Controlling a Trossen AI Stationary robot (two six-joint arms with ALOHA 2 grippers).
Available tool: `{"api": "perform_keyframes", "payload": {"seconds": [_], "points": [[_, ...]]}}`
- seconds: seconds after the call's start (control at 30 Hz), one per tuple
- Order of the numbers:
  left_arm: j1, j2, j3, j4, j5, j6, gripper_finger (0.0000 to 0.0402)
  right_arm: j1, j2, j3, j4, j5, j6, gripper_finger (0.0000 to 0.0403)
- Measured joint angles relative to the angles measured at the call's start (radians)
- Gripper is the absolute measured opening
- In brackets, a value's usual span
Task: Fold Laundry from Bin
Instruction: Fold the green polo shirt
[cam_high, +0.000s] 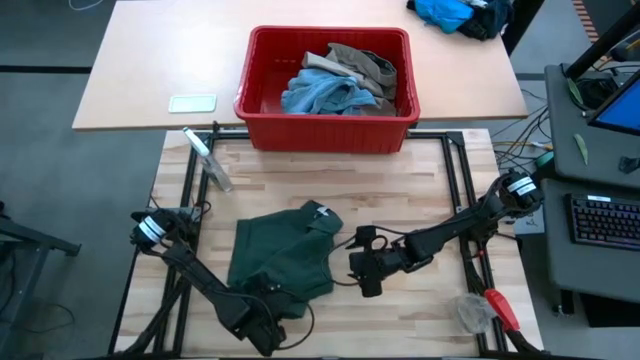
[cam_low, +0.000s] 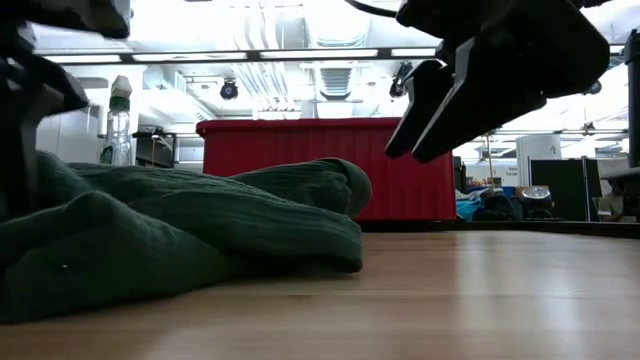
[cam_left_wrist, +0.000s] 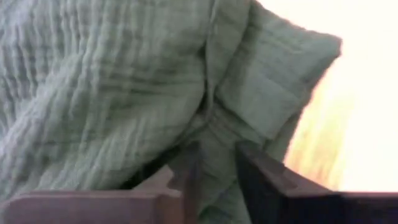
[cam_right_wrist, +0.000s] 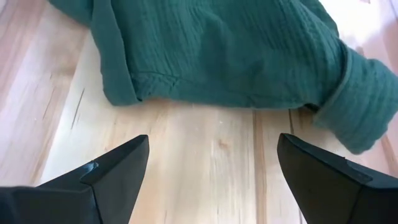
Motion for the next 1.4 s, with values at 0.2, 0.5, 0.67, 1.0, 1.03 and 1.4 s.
{"api": "perform_keyframes", "payload": {"seconds": [0.2, 0.5, 0.67, 1.0, 1.03, 1.4], "points": [[0.004, -0.001, 0.071, -0.007, -0.137, 0.130, 0.0164, 0.032, 0.000, 0.000, 0.002, 0.001, 0.008, 0.0343], [0.125, -0.002, 0.026, 0.151, -0.270, 0.369, 0.0214, 0.068, 0.000, 0.000, 0.009, 0.002, 0.029, 0.0343], [0.160, -0.002, -0.046, 0.360, -0.247, 0.535, 0.0228, 0.068, 0.000, 0.000, 0.010, 0.002, 0.028, 0.0343], [0.195, -0.002, -0.104, 0.476, -0.156, 0.586, 0.0221, 0.068, 0.000, -0.001, 0.033, 0.002, 0.022, 0.0343], [0.198, -0.002, -0.121, 0.503, -0.153, 0.597, 0.0221, 0.068, 0.000, -0.001, 0.036, 0.002, 0.021, 0.0343], [0.219, 0.033, -0.212, 0.620, -0.166, 0.596, 0.0168, 0.067, 0.000, -0.001, 0.039, 0.004, 0.013, 0.0343]]}}
